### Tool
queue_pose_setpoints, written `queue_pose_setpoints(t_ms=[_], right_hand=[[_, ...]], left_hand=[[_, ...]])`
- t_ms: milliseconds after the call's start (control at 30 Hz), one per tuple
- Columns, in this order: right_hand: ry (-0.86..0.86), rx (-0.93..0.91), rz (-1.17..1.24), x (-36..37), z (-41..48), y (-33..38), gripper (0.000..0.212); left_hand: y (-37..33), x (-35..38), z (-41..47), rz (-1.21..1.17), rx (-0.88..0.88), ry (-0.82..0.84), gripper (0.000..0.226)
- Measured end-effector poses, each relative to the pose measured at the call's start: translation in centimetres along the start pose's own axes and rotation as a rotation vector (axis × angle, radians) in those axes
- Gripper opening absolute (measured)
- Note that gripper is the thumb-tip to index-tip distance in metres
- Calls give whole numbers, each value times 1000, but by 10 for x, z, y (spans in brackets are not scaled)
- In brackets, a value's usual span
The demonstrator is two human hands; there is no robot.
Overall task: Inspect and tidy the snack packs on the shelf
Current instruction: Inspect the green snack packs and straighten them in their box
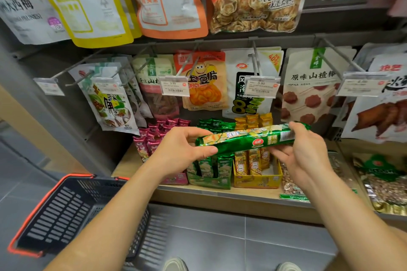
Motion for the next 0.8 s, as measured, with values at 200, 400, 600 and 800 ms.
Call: queue_pose_setpoints(t_ms=[200, 400, 600, 800], right_hand=[[274, 205, -123, 5, -3, -6, 21], [217, 173, -49, 2, -3, -3, 21], [211, 139, -50, 5, -5, -9, 15], [211, 63, -108, 6, -5, -11, 20]], left_hand=[[10, -27, 1, -205, -20, -89, 44], [21, -25, 3, -536, -105, -58, 30], [23, -31, 5, -456, -107, -331, 13], [23, -34, 4, -437, -87, -487, 9]])
Point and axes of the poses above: each hand's wrist, its own z-axis towards the middle knuckle, its own x-axis out of the palm, y = z × x, the point moved 5 cm from there along z, towards the middle knuckle, and after that the axes turned 2 degrees about -z, right-handed, at the moved point
